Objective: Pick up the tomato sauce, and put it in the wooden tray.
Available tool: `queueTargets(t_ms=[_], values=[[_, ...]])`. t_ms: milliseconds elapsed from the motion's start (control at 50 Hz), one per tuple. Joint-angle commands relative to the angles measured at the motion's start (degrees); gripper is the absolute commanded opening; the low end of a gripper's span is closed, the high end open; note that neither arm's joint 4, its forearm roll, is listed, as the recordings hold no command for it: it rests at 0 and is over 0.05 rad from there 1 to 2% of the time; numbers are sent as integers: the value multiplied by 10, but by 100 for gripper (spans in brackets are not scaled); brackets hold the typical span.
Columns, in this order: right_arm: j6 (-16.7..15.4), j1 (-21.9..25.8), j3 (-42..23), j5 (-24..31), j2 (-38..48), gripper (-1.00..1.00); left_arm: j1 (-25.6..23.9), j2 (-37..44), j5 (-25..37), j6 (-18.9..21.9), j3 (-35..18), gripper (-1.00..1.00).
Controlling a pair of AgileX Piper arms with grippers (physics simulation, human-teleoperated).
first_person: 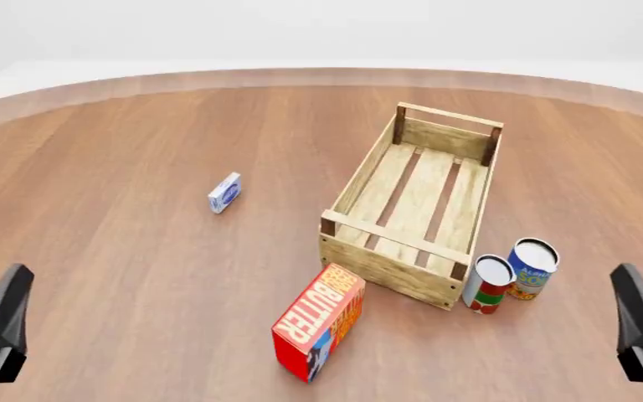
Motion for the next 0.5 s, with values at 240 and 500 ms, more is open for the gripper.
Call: queueTargets(t_ms=[240,500], values=[[7,9,-15,8,4,100,0,0,0,0,0,100],[15,23,-17,18,13,100,0,0,0,0,0,100]])
